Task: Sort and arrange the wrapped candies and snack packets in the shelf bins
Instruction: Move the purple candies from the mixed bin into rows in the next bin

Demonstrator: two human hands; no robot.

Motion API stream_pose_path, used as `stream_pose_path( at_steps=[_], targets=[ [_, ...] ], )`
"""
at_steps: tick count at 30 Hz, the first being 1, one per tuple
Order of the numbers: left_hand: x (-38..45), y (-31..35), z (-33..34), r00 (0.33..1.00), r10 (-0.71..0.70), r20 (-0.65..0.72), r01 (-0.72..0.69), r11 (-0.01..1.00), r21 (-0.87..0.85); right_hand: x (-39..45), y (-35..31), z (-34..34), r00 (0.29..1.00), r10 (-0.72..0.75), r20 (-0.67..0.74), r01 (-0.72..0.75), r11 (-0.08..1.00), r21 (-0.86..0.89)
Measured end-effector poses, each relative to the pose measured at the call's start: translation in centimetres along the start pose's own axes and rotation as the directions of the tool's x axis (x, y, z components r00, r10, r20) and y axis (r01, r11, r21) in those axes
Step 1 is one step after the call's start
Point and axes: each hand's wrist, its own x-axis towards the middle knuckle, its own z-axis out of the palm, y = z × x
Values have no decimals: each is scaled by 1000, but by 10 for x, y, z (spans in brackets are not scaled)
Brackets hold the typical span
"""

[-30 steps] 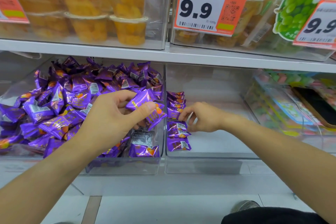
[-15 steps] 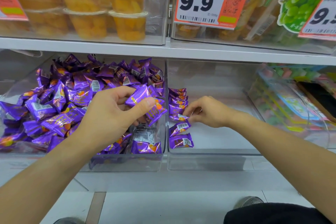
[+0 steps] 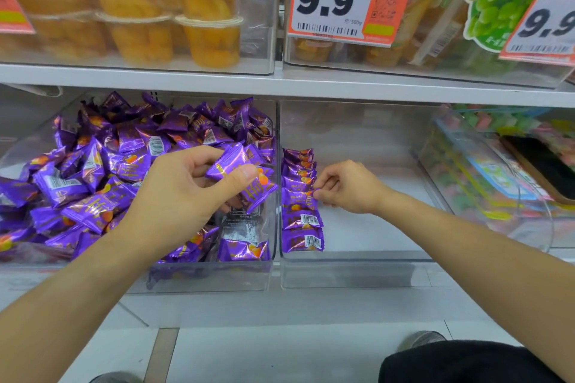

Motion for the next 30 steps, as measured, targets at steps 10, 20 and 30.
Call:
stream_pose_path(
  at_steps=[10,20,30],
  targets=[
    [0,0,-2,1000,-1,11,0,1000,16,-4,-6,0,997,-38,-74,37,999,-6],
    [0,-1,-2,1000,3,13,-3,1000,14,-7,-7,-3,1000,-11,-9,11,998,-63],
    [3,-5,-4,1000,2,10,-2,1000,18,-24,-11,-8,926,-120,358,189,968,-165]
  ],
)
